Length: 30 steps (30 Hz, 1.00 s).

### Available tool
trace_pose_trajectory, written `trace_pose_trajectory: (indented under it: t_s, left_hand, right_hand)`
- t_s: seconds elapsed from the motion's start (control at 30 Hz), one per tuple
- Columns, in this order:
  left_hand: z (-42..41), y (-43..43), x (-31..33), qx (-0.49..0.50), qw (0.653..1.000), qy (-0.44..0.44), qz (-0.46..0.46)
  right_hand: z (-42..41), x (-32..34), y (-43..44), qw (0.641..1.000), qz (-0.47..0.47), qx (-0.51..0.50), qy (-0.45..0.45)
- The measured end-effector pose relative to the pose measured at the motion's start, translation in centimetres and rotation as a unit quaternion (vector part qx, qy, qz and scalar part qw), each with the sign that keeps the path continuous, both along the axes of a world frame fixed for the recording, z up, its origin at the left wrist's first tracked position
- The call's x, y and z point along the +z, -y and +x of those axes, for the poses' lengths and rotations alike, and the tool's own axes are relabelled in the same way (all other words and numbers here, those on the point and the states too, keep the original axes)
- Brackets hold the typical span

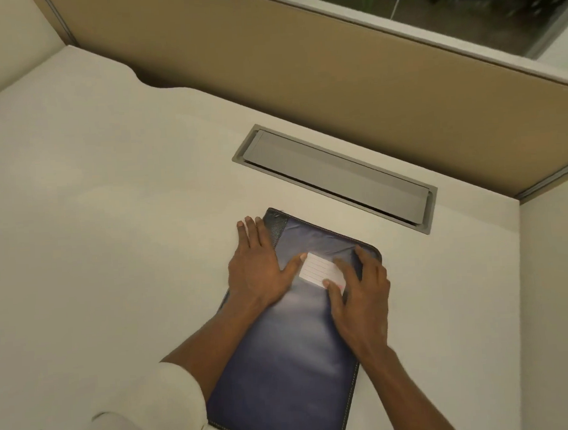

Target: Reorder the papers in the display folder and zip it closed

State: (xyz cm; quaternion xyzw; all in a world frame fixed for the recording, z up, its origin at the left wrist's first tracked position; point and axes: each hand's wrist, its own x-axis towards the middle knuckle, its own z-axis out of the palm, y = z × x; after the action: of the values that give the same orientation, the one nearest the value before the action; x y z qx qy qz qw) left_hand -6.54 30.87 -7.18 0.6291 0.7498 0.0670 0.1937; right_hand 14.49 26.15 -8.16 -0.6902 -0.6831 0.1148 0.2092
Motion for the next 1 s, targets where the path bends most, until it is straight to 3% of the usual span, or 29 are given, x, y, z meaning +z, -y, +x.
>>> trace_pose_trajectory:
  t_s: [0.23, 0.57, 1.0]
  left_hand:
    - [-4.4, 5.6, 0.2, -0.141, 0.988, 0.042, 0.041]
    - [-5.2, 15.1, 0.9, -0.162, 0.986, -0.023, 0.003]
    - [-6.1, 17.8, 4.7, -0.193, 0.974, -0.070, -0.091]
  right_hand:
    - [-0.5, -0.2, 8.6, 0.999, -0.021, -0.023, -0.003]
    - [-0.2, 0.6, 13.8, 0.997, -0.070, 0.009, 0.022]
    - [0.2, 4.3, 17.5, 0.975, -0.191, 0.079, 0.084]
